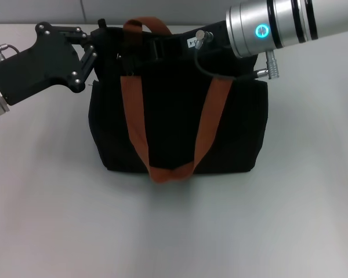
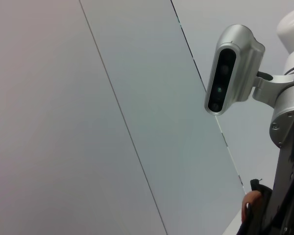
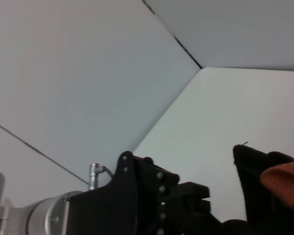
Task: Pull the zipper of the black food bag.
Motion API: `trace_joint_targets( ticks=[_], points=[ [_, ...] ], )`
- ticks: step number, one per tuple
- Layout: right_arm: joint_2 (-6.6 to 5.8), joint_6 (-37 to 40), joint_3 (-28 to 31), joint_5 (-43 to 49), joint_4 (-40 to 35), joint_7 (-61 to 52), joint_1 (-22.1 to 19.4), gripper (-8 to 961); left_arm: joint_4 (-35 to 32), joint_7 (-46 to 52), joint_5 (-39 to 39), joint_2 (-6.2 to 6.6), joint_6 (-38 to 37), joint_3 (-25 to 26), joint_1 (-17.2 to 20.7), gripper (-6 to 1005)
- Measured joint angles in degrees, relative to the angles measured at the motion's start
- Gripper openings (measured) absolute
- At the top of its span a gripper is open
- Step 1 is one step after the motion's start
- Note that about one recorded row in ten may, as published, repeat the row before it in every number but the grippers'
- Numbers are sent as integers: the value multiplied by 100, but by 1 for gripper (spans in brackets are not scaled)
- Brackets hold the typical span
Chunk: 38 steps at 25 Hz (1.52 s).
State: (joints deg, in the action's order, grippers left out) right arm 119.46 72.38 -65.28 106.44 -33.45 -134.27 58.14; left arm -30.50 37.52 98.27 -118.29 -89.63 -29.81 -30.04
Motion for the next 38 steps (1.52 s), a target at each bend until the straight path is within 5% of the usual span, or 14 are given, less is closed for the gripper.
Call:
trace_joint_targets(
  ticks=[18, 38],
  points=[
    [-7, 62, -179, 1118, -1366, -1419, -354, -3, 0, 2, -152, 29, -19, 37, 74, 26],
    [-21, 875, 125, 2279, -3507, -2509, -1375, -3, 0, 6, -165, 45, -18, 55, 77, 26]
  ],
)
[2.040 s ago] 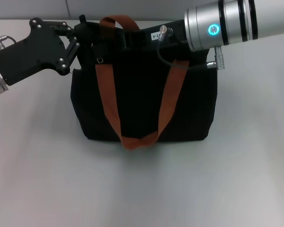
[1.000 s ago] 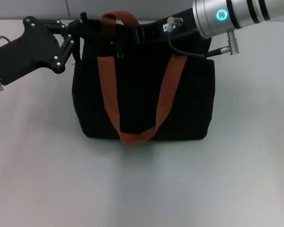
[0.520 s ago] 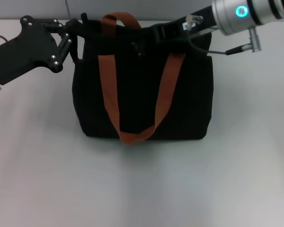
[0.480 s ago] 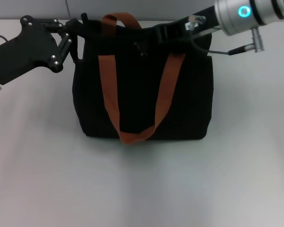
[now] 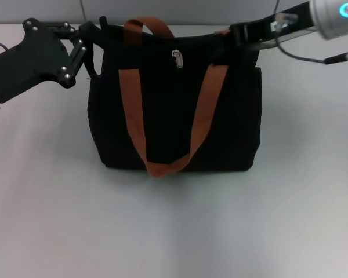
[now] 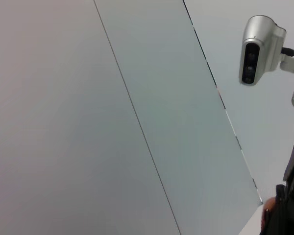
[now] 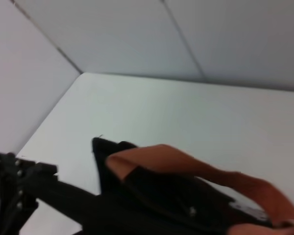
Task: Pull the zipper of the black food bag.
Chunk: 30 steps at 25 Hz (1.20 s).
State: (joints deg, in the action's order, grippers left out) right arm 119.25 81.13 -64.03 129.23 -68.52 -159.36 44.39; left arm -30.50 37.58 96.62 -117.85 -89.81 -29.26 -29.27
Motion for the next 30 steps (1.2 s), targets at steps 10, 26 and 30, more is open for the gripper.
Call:
trace_joint_targets(
  ticks=[10, 26, 30],
  points=[
    [-9, 30, 232, -1067, 216, 659, -172, 61, 0, 4, -1, -16, 0, -1, -17, 26],
    [-32, -286, 156, -1093, 1499, 944, 550, 205, 0, 80, -126, -19, 13, -20, -131, 27],
    [-17, -291, 146, -1099, 1588, 951, 614, 213, 0, 83, -130, -20, 19, -37, -141, 27]
  ],
)
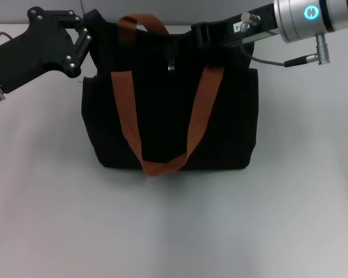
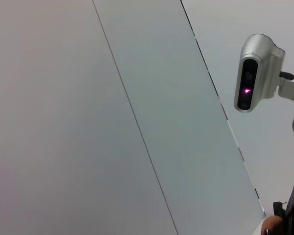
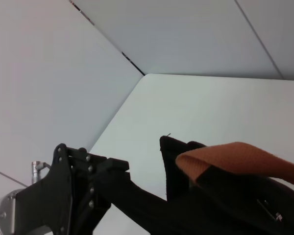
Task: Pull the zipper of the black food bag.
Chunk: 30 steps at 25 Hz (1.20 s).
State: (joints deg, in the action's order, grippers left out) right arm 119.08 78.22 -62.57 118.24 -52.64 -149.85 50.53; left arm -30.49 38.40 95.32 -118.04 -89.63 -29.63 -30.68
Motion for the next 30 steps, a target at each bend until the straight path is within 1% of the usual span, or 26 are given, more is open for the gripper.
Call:
trace_joint_targets(
  ticks=[5, 10, 12, 16, 21, 26, 30],
  points=[
    [6, 106, 21, -43, -109, -3, -24, 212, 0, 0, -1, -6, 16, -4, -1, 27],
    [-36, 289, 218, -47, -238, -41, -202, 212, 0, 1, -1, -13, 17, 30, -1, 27],
    [-46, 342, 315, -34, -247, -49, -251, 226, 0, 0, -1, -14, 20, 34, 0, 27],
    [-45, 303, 304, -11, -214, -51, -256, 255, 0, 1, -1, -17, 4, 36, 0, 27],
    [-9, 62, 91, 0, -146, -53, -165, 291, 4, 6, -4, -18, -9, 24, -26, 27],
    [9, -325, -336, 0, -91, -148, -117, 290, 14, 35, -5, -27, -43, 3, -71, 27],
    [25, -362, -454, -81, -38, -194, -42, 289, 35, 67, -5, -27, -58, -6, -108, 27]
  ],
)
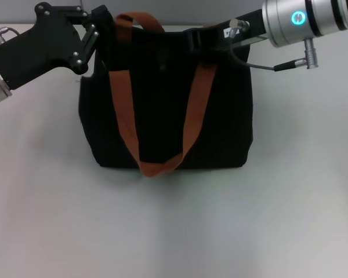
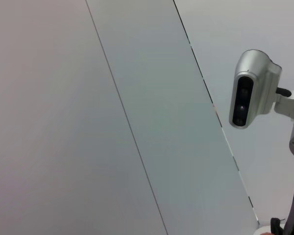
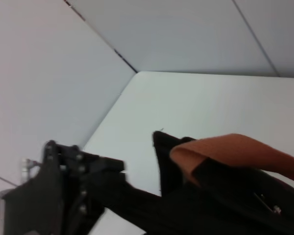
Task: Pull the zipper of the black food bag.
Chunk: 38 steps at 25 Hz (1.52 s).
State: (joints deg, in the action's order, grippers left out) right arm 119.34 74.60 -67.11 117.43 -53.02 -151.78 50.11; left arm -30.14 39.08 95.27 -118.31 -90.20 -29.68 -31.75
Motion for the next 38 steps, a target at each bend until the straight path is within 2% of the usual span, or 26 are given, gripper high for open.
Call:
trace_joint_targets(
  ticks=[5, 11, 17, 21, 29, 32, 38],
  points=[
    [3, 67, -37, -338, -28, 16, -50, 289, 11, 3, -2, 2, -6, -3, -13, 28],
    [-18, 32, -1, -332, 69, 30, -117, 289, 27, 3, -2, -6, -15, 3, -15, 28],
    [-62, 358, 210, -115, -424, -105, -204, 289, 27, 3, -7, -8, 6, 32, -15, 28],
    [-47, 395, 209, 102, -482, -188, -193, 289, 27, 3, -27, -8, 11, 33, -20, 28],
    [-5, -17, -117, 284, -198, -228, 11, 288, 36, 199, -189, -16, -94, -97, -86, 28],
    [14, -172, -319, 156, -189, -231, 47, 288, 44, 210, -197, -26, -107, -173, -124, 28],
    [17, -215, -364, -144, -37, -223, 50, 288, 53, 228, -205, -34, -123, -186, -130, 28]
  ],
)
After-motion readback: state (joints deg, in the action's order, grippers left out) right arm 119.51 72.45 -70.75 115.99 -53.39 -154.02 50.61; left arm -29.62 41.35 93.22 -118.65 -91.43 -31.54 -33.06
